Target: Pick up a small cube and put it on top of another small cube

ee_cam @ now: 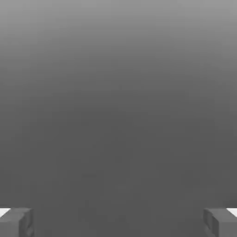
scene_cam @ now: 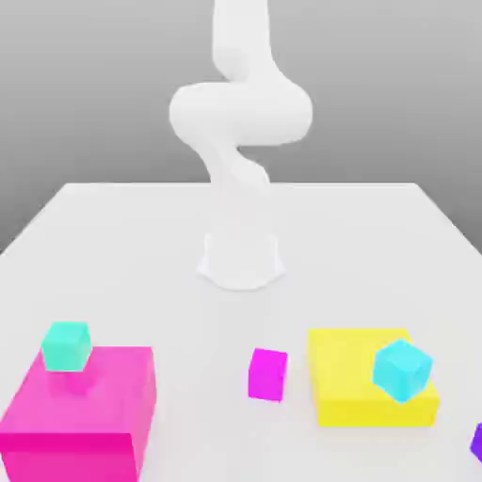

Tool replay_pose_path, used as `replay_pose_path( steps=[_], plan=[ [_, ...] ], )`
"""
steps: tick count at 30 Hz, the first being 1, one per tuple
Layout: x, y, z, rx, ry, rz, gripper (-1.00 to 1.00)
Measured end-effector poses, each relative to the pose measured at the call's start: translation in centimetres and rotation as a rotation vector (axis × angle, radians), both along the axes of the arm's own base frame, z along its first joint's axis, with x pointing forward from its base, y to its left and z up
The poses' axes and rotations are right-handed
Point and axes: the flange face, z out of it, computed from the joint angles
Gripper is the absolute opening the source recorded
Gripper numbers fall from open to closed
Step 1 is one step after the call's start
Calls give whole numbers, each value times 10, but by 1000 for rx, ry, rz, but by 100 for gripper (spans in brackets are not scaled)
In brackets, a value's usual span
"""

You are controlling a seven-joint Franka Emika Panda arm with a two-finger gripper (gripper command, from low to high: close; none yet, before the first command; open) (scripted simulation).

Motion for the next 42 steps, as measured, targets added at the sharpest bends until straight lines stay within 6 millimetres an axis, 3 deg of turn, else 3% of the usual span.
replay_pose_path(
  steps=[8, 16, 20, 25, 33, 37, 38, 42],
  plan=[
    [85, 71, -103, -97, 194, 32, 0],
    [131, 144, -226, -157, 368, 104, 0],
    [135, 188, -289, -172, 450, 164, 0],
    [131, 228, -367, -166, 552, 217, 0],
    [89, 301, -478, -114, 711, 325, 0],
    [83, 311, -539, -102, 732, 338, 0],
    [82, 311, -551, -102, 732, 339, -100],
    [82, 311, -550, -101, 732, 339, -100]
  ],
)
